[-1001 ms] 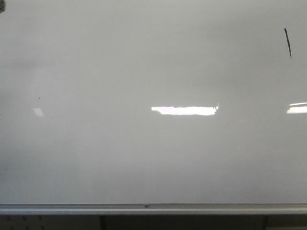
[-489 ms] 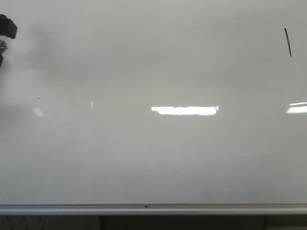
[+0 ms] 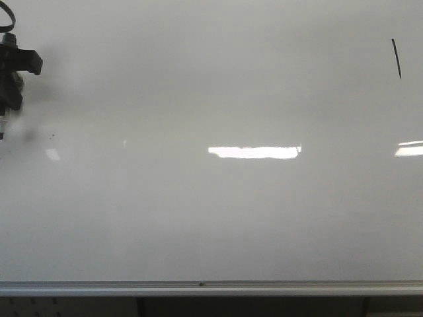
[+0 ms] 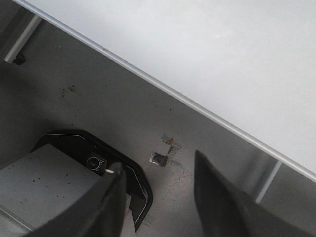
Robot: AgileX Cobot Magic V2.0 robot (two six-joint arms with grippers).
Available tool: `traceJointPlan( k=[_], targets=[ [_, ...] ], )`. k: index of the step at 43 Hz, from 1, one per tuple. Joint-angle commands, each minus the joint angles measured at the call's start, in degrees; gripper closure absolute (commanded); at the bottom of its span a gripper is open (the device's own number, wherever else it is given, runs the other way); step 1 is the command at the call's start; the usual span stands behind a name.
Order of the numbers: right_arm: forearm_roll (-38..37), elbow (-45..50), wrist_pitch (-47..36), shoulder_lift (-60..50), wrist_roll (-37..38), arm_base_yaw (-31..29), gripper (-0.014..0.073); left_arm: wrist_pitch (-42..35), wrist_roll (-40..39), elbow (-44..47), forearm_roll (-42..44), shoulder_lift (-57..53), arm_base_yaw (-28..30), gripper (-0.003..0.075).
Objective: Write number 1 on whiteboard
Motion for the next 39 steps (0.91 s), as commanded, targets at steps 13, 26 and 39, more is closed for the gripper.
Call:
traceJointPlan(
  k=[13,26,39],
  targets=[
    [0.1,-1.9,-2.0,-0.9,1.1,-0.5,0.0241,3.9,0.2,-2.0,2.1,-4.4,0.0,0.0311],
    [-10.3,-1.9,-1.7,-3.2,16.9,-0.5,0.0241,16.5,4.8,-2.0,2.5,-20.7,-2.8,0.0311],
    [-15.4,4.2,-7.0,-14.7,22.4,-0.5,0.0241,25.2,5.1,2.5,2.5,-41.0,-10.2,0.0311]
  ],
)
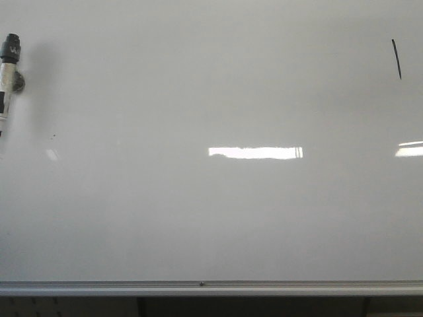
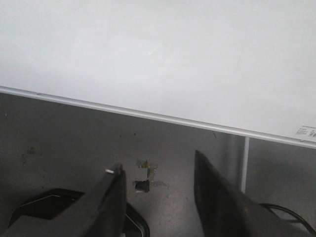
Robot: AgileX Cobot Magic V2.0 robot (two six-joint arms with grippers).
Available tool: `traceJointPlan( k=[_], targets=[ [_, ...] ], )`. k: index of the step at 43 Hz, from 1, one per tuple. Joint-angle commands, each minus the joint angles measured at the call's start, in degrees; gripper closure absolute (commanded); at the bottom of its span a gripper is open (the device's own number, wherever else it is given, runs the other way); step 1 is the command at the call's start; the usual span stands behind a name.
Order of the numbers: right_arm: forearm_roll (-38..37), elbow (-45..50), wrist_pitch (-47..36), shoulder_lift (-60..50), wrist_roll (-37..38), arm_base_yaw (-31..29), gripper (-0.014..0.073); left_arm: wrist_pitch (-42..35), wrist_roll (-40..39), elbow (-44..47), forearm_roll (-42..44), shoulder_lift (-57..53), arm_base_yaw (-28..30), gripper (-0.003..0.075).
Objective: Write number 1 on whiteboard
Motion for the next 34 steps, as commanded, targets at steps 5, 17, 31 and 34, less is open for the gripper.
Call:
traceJointPlan(
  k=[5,17,31,34],
  targets=[
    [-1.4,4.5,-7.5,-8.9,0.1,-0.4,0.0241,-1.2,0.1,4.7,0.4,-13.4,-3.1,0.0311],
    [-2.7,10.7,-8.8,-18.0,-0.7,-0.4,0.0241,-1.1,0.1,12.4,0.3,-26.8,-3.1,0.0312],
    [-3.3,12.2,-10.8,-18.9,-0.7,-0.3,0.0503,-1.5,0.1,15.2,0.4,-28.4,-3.1,0.0589],
    [-3.3,12.2,-10.8,-18.9,-0.7,-0.3,0.0608,-1.5,0.1,15.2,0.4,-28.4,-3.1,0.0666]
  ],
)
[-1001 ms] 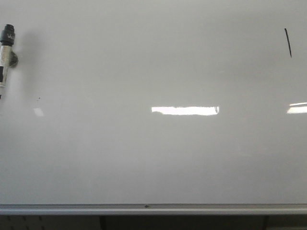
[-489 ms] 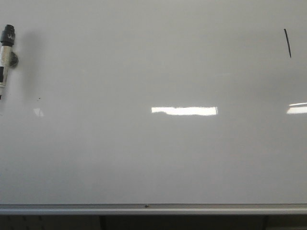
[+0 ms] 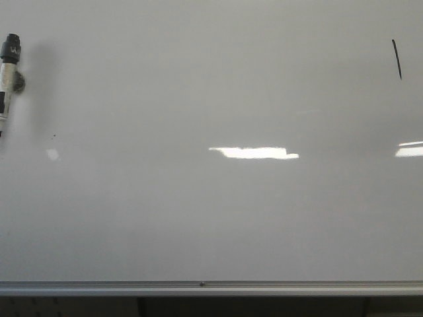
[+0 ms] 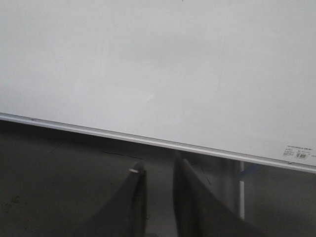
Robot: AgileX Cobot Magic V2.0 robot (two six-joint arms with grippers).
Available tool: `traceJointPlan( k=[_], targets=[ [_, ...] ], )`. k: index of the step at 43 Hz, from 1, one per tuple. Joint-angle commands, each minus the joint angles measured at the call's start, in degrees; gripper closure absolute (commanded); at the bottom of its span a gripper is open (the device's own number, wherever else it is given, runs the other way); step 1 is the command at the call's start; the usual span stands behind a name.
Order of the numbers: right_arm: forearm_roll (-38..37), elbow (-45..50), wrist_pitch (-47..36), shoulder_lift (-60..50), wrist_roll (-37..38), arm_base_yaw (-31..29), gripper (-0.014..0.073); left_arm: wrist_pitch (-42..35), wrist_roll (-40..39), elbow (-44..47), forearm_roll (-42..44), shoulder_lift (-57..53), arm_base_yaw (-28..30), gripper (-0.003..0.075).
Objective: Write number 1 on whiteboard
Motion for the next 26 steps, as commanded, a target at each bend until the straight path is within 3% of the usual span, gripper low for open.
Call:
traceJointPlan(
  k=[1,3,26],
  targets=[
    [-1.2,-1.2,-4.4,0.4,-0.6,-0.3,0.0637,-4.1,0.1,-1.5,0.4,0.3,-0.5,0.0694],
    [-1.2,-1.2,-4.4,0.4,-0.6,-0.3,0.0696,-4.1,0.1,-1.5,0.4,0.3,-0.5,0.0733],
    [-1.1,-1.2,-3.4,0.4,-0.6,-0.3,0.069,-4.0,0.1,-1.5,0.3,0.3,-0.5,0.0741]
  ],
)
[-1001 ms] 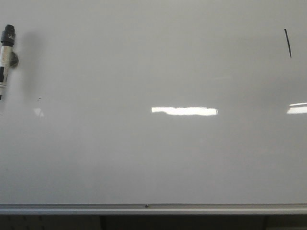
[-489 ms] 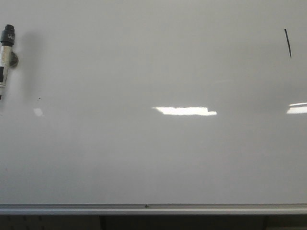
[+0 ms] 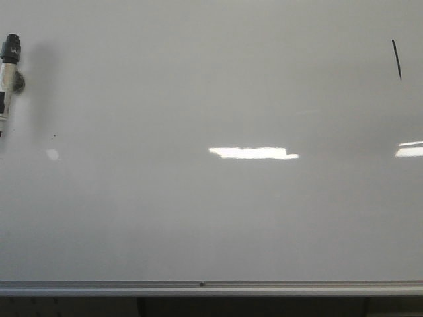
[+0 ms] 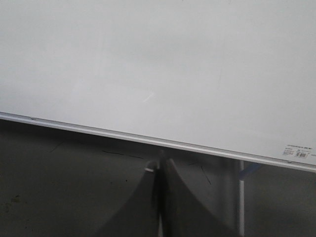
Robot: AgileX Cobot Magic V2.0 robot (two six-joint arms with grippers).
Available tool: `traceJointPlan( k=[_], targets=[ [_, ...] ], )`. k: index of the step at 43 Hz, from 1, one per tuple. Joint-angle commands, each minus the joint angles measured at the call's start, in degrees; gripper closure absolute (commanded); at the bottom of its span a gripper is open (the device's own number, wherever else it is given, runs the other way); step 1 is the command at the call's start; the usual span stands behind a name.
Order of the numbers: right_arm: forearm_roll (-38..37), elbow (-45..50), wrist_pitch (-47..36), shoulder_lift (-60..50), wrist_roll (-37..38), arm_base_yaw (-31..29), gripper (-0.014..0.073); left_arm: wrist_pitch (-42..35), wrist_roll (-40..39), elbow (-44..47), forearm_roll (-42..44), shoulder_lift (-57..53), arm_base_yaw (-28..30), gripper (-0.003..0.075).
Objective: Write number 1 on whiteboard
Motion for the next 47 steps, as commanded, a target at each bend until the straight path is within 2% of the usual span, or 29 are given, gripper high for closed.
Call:
traceJointPlan(
  k=[1,7,12,20,25,33,41,47],
  targets=[
    [-1.1,-1.2,-3.6,0.4,-0.5,-0.3,0.069,-4.0,0.1,-1.5,0.3,0.3,-0.5,0.0741],
    [-1.1,-1.2,-3.6,0.4,-0.5,-0.3,0.069,-4.8,0.1,-0.6,0.3,-0.9,-0.4,0.0741],
    [-1.1,-1.2,-3.6,0.4,-0.5,-0.3,0.069,-8.4,-0.5,3.1,-0.2,-4.2,4.9,0.0741],
    [-1.1,-1.2,-3.6,0.4,-0.5,-0.3,0.069,-20.1,-0.5,15.0,-5.8,-14.0,15.6,0.0741],
    [-1.1,-1.2,-3.6,0.4,-0.5,-0.3,0.069,-29.3,-0.5,23.8,-6.8,-20.1,18.9,0.0741],
    [-1.1,-1.2,-3.6,0.4,-0.5,-0.3,0.069,-40.5,-0.5,34.0,-6.4,-27.8,21.1,0.0741],
    [-1.1,-1.2,-3.6,0.4,-0.5,-0.3,0.069,-43.8,-0.5,38.7,-1.2,-29.7,21.1,0.0741],
    [-1.1,-1.2,-3.6,0.4,-0.5,-0.3,0.069,-47.6,2.3,41.1,-3.1,-29.7,21.1,0.074]
  ],
)
